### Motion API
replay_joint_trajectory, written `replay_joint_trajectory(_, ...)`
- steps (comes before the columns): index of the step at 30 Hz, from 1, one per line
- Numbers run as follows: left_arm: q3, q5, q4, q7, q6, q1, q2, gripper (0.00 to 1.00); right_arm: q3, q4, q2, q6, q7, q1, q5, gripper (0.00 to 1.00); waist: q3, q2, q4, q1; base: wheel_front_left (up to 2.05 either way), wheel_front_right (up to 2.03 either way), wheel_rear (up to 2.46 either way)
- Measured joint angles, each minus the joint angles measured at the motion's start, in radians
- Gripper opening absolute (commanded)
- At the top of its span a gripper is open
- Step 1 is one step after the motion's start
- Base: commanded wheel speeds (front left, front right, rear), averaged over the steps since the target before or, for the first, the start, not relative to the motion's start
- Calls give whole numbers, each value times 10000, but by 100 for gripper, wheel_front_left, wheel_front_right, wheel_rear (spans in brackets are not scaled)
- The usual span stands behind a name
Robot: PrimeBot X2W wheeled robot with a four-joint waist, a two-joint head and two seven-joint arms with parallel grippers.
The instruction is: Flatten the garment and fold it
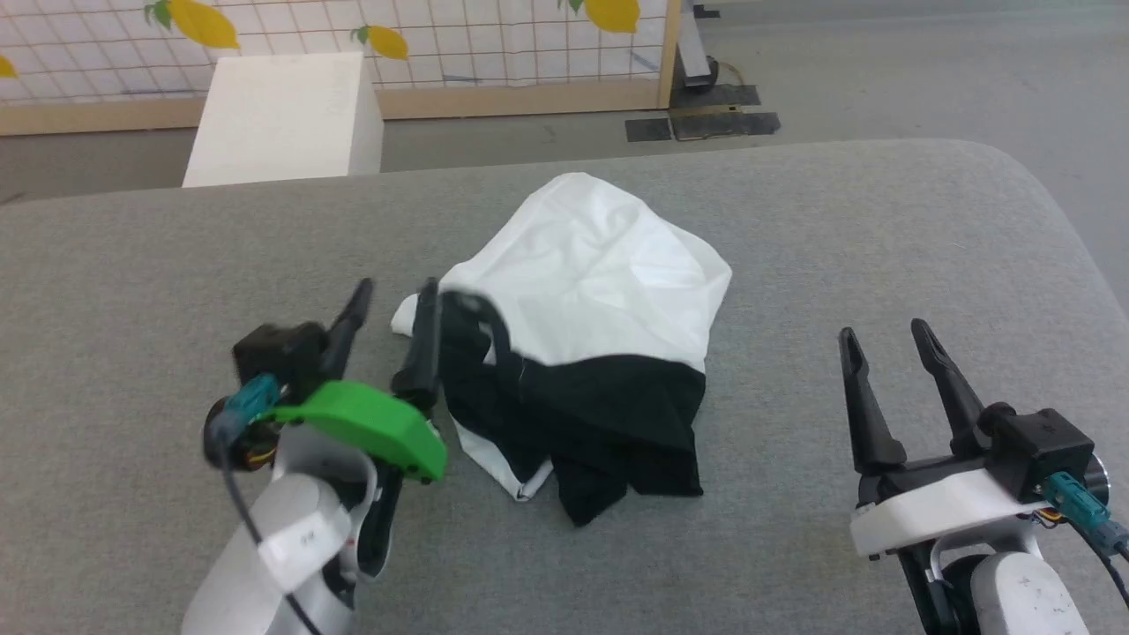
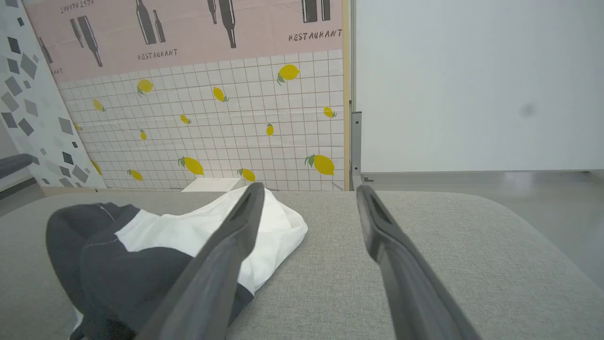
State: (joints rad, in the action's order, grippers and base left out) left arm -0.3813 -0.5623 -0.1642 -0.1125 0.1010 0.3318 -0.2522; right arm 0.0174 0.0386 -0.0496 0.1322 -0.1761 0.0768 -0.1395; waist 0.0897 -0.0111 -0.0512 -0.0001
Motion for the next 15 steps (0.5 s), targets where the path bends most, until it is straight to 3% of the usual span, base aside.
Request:
replay_joint_trajectory(5, 619, 447, 17, -1231, 451, -697, -102, 100, -8, -75, 2, 0, 0, -1, 6, 100, -16, 0, 265, 0, 0, 0, 0)
replay_joint_trajectory(10, 1338, 1120, 282, -1404, 734, -1393, -157, 100, 92, -79, 0, 0, 27, -1, 69, 100, 14, 0, 468, 0, 0, 0, 0)
replay_joint_trajectory(15, 2587, 1789, 1260, -1446, 671, -2143, 458, 100, 675, 69, -15, -2, 997, -9, 194, 100, 197, 0, 631, 0, 0, 0, 0)
